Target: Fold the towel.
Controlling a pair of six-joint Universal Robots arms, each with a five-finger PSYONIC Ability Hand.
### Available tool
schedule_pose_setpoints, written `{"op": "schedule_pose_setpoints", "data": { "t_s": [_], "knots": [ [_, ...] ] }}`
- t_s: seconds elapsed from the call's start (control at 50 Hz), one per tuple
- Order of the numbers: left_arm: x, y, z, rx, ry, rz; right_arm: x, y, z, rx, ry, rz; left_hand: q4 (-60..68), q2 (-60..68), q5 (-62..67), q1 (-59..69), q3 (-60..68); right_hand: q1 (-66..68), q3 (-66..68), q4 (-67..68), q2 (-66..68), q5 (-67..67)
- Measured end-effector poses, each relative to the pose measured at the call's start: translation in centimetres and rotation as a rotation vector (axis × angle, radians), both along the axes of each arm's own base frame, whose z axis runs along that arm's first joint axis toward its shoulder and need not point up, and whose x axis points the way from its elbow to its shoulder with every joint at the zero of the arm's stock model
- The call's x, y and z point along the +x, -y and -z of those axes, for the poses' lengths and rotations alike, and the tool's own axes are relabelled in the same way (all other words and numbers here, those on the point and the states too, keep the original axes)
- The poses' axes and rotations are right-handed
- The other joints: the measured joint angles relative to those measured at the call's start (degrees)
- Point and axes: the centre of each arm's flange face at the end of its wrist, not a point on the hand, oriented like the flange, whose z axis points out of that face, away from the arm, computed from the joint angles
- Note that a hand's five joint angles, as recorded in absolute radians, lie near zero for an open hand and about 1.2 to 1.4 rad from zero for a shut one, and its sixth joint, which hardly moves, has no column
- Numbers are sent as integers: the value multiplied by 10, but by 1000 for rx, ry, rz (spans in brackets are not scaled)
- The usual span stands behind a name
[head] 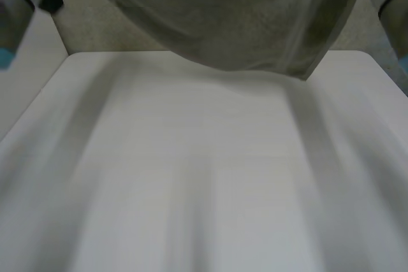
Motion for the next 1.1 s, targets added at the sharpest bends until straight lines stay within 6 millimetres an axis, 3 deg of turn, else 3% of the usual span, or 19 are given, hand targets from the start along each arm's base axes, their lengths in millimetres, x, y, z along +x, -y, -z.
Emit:
{"op": "schedule_pose_setpoints", "data": {
  "t_s": [0.12, 0.26, 0.34, 0.42, 0.48, 0.56, 0.66, 0.84, 0.98, 1.1],
  "knots": [
    [4, -3, 89, 242, 89, 68, -23, -2, 54, 219, -4, -109, 0, 0, 0, 0, 0, 0, 0, 0, 0, 0],
    [9, -32, 181, 412, 188, 180, -43, -19, 125, 464, -19, -242, 0, 0, 4, 0, 1, 0, 0, 0, 0, 0],
    [15, -49, 214, 454, 247, 199, -52, -30, 159, 556, -29, -267, 0, 0, 4, 0, 2, 0, 0, 0, 0, 0],
    [25, -59, 234, 479, 307, 180, -67, -35, 182, 611, -38, -244, 0, 0, 5, 0, 2, 1, 0, 0, 0, 0],
    [30, -63, 242, 488, 343, 164, -75, -37, 191, 629, -40, -222, -18, -15, -7, -7, -13, 1, 0, 0, 0, 0],
    [35, -65, 249, 490, 388, 146, -80, -37, 197, 639, -36, -201, -289, -282, -250, -234, -270, 1, 0, 0, 0, 0],
    [37, -65, 251, 472, 436, 128, -80, -39, 198, 645, -29, -198, -409, -395, -379, -358, -391, 1, 0, 0, 0, 0],
    [44, -68, 238, 430, 510, 65, -79, -42, 202, 661, -27, -201, -429, -416, -406, -379, -414, 1, 0, 0, 0, 0],
    [42, -92, 226, 454, 515, 74, -79, -43, 203, 664, -27, -201, -429, -416, -406, -379, -414, 1, 0, 0, 0, 0],
    [18, -123, 217, 453, 487, 145, -79, -43, 204, 669, -27, -200, -429, -416, -405, -379, -414, 1, 0, 0, 0, 0]
  ]
}}
